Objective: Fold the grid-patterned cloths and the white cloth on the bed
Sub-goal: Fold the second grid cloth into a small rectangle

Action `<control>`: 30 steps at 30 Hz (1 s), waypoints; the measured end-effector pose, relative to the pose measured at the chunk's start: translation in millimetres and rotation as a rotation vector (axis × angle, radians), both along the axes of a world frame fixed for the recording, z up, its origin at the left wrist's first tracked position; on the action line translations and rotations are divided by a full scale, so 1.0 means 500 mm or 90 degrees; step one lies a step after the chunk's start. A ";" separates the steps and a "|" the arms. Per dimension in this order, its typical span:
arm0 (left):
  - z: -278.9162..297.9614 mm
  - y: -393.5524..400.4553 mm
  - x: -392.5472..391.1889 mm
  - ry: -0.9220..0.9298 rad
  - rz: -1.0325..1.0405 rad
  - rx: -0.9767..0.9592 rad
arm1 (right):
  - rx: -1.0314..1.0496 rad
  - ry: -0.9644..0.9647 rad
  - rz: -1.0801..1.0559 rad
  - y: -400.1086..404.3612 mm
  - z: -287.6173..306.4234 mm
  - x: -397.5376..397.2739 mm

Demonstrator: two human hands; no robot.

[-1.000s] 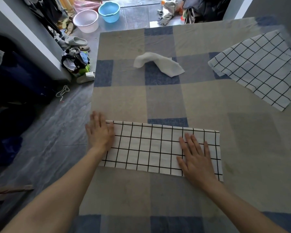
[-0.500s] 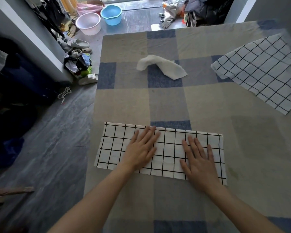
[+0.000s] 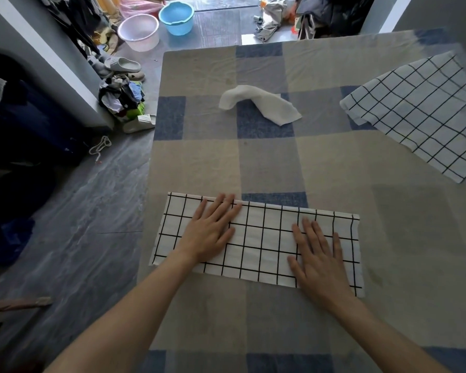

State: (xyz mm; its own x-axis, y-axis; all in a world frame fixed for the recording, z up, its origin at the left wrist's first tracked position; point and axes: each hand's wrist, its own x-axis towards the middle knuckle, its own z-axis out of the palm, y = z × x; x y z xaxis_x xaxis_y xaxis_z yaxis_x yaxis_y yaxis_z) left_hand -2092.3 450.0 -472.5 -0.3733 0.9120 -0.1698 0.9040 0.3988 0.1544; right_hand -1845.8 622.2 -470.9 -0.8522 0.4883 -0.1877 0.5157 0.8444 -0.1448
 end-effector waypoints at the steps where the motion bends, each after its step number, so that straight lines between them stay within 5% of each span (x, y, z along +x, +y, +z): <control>1: 0.000 -0.001 0.001 0.003 -0.001 0.002 | -0.006 0.006 -0.018 -0.002 0.003 -0.005; 8: -0.004 -0.002 0.001 0.005 -0.009 0.014 | -0.093 0.142 0.081 -0.093 0.054 -0.181; 12: -0.008 -0.002 -0.001 -0.003 -0.014 0.013 | -0.114 0.113 0.083 -0.124 0.020 -0.252; 22: -0.003 -0.002 -0.003 0.013 0.005 0.007 | -0.038 0.040 -0.042 0.021 -0.003 -0.105; 30: -0.004 -0.080 -0.051 -0.023 0.230 0.003 | 0.005 0.008 -0.136 0.141 0.004 0.008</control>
State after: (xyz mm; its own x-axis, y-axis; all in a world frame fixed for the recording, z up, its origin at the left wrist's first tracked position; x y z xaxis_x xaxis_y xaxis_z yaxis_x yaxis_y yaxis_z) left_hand -2117.8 410.3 -474.5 -0.6652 0.7235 -0.1844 0.6993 0.6903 0.1859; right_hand -1841.6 692.8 -469.2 -0.7308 0.6602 -0.1732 0.6820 0.7168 -0.1454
